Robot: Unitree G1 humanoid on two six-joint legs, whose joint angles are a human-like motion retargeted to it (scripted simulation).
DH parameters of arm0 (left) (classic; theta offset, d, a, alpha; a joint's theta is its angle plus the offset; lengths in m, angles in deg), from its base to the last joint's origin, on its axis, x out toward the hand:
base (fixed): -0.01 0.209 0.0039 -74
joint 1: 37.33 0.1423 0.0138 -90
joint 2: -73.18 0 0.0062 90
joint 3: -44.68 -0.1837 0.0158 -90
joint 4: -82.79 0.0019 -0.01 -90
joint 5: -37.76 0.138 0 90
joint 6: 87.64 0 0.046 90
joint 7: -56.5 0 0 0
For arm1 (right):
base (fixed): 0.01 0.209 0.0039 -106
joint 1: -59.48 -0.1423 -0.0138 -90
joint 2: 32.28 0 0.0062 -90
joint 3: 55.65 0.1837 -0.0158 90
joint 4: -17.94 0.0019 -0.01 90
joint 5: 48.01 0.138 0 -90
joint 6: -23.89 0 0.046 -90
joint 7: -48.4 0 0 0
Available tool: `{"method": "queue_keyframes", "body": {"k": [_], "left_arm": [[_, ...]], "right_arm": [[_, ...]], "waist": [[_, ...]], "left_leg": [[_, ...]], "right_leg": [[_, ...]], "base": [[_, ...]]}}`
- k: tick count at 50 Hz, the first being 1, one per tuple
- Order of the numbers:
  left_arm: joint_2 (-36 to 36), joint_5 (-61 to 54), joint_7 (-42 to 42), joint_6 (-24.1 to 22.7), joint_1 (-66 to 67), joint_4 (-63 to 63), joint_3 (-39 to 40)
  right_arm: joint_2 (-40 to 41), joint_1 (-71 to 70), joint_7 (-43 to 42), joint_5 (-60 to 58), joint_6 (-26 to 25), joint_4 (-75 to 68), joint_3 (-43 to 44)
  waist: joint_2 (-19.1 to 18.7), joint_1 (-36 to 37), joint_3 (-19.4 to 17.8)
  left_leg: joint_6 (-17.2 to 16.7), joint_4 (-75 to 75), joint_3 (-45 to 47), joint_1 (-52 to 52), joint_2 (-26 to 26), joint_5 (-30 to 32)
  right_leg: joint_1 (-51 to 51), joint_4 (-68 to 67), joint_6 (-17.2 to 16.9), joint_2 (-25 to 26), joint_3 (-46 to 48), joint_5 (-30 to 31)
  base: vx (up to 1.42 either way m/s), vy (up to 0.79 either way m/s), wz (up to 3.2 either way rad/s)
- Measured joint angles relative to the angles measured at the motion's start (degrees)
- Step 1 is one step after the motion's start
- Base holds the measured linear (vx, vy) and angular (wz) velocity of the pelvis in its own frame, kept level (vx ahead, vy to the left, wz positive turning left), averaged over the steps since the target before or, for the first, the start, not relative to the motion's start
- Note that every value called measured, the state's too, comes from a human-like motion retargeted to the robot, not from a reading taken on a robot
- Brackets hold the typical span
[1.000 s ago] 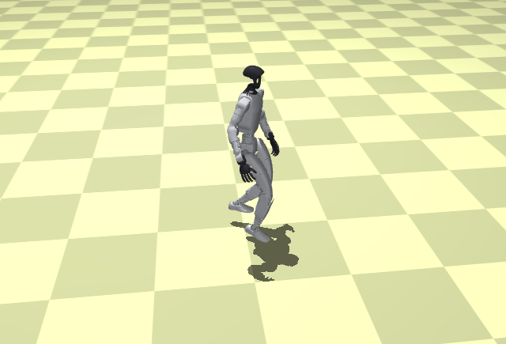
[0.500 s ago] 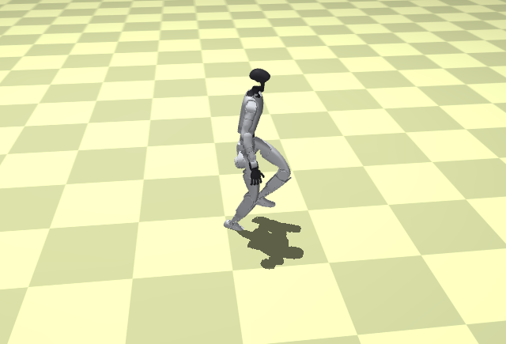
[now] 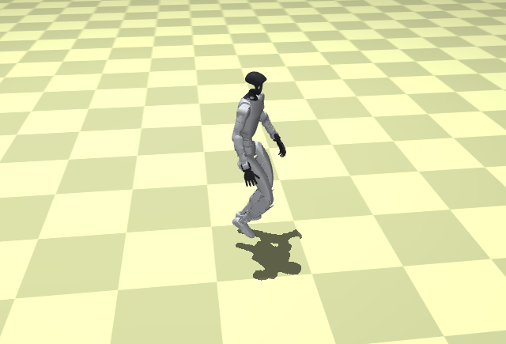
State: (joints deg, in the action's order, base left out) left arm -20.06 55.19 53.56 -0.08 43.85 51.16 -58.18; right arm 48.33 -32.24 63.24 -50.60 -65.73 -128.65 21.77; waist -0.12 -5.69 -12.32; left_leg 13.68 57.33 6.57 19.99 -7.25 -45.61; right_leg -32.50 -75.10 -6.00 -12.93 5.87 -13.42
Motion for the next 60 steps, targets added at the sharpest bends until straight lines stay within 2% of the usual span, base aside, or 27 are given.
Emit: {"method": "queue_keyframes", "body": {"k": [3,8,10,12,15,21,26,30,38,46,60], "left_arm": [[1.6,-0.8,-1.2,-0.5,-0.6,2.6,-2.4],[3.9,-2.1,-4.4,-1.3,-0.4,5.4,-5.8],[4.6,-2.5,-5.5,-1.5,0.2,6.0,-6.5],[5.3,-2.9,-6.4,-1.4,1.0,6.4,-6.8],[6.3,-2.9,-7.4,-1.3,2.7,6.9,-7.0],[7.0,-2.0,-9.6,-1.1,4.2,6.8,-8.3],[7.2,-1.8,-12.2,-1.1,4.2,5.5,-9.6],[7.4,-2.6,-14.3,-1.1,4.3,4.1,-10.4],[7.9,-2.4,-17.2,-0.8,3.8,3.1,-12.2],[8.4,-0.9,-17.7,-1.0,3.8,4.0,-13.7],[8.8,0.6,-16.4,-2.4,5.3,5.0,-14.9]], "right_arm": [[1.5,0.3,-1.8,1.7,0.0,3.0,-0.9],[3.0,1.4,-3.5,4.0,-0.4,6.7,-1.3],[3.3,1.9,-3.8,4.4,-0.5,7.5,-1.2],[3.5,2.3,-4.2,4.7,-0.7,7.6,-1.0],[3.8,3.1,-4.8,4.8,-0.8,6.7,-0.9],[4.0,2.4,-5.7,4.3,-1.0,0.8,-0.6],[4.6,0.4,-5.1,4.3,-1.0,-4.2,-1.0],[5.4,-0.4,-4.0,4.8,-0.9,-6.0,-1.3],[6.7,-0.8,-1.1,6.1,-0.5,-6.7,-2.1],[7.6,-0.7,-0.7,5.7,0.0,-7.8,-2.8],[7.6,-2.1,-3.4,3.6,1.4,-10.0,-3.4]], "waist": [[0.0,-1.7,0.5],[-1.0,-1.2,2.0],[-1.6,-0.2,2.7],[-1.8,0.9,3.2],[-2.2,2.6,4.1],[-3.1,4.9,3.4],[-3.9,6.0,1.7],[-4.5,6.2,1.1],[-4.7,4.8,1.3],[-5.6,2.8,2.3],[-5.3,1.5,2.7]], "left_leg": [[-0.9,-1.2,-0.8,-3.5,0.9,0.5],[-2.6,-0.4,-1.2,-7.0,3.4,-0.1],[-3.3,1.1,-1.4,-7.9,4.6,-1.2],[-4.1,3.2,-1.9,-8.8,5.2,-2.2],[-5.9,7.9,-3.2,-9.5,5.6,-3.2],[-11.4,16.9,-6.2,-9.9,6.7,1.7],[-11.8,15.7,-6.7,-8.1,9.9,3.8],[-11.0,5.9,-6.5,-7.9,11.5,3.4],[-11.6,-16.6,-7.6,-12.9,9.3,7.9],[-10.9,-23.0,-6.0,-18.4,9.7,7.7],[-10.2,-32.8,-2.0,-25.8,8.8,10.3]], "right_leg": [[-0.1,11.9,-2.8,3.4,-0.1,4.3],[3.6,33.6,-8.1,9.6,0.4,17.4],[6.4,39.6,-8.8,11.5,1.5,20.9],[9.3,42.9,-8.3,12.5,2.7,21.8],[12.4,43.3,-6.2,13.6,3.9,18.4],[18.8,42.7,-1.0,15.3,4.6,3.1],[23.2,44.3,1.2,15.8,4.9,-2.6],[26.8,47.6,1.8,16.1,4.6,-4.0],[33.2,53.9,2.3,15.4,2.8,-4.9],[36.9,56.8,2.3,15.7,1.2,-6.0],[40.9,62.0,0.4,14.8,-1.1,-4.2]], "base": [[0.31,-0.01,0.07],[0.35,-0.04,-0.12],[0.37,-0.06,-0.2],[0.39,-0.06,-0.14],[0.38,-0.06,-0.11],[0.34,-0.04,0.03],[0.28,-0.04,-0.04],[0.25,-0.04,-0.22],[0.21,-0.04,-0.24],[0.15,-0.01,-0.24],[0.06,0.01,-0.28]]}}
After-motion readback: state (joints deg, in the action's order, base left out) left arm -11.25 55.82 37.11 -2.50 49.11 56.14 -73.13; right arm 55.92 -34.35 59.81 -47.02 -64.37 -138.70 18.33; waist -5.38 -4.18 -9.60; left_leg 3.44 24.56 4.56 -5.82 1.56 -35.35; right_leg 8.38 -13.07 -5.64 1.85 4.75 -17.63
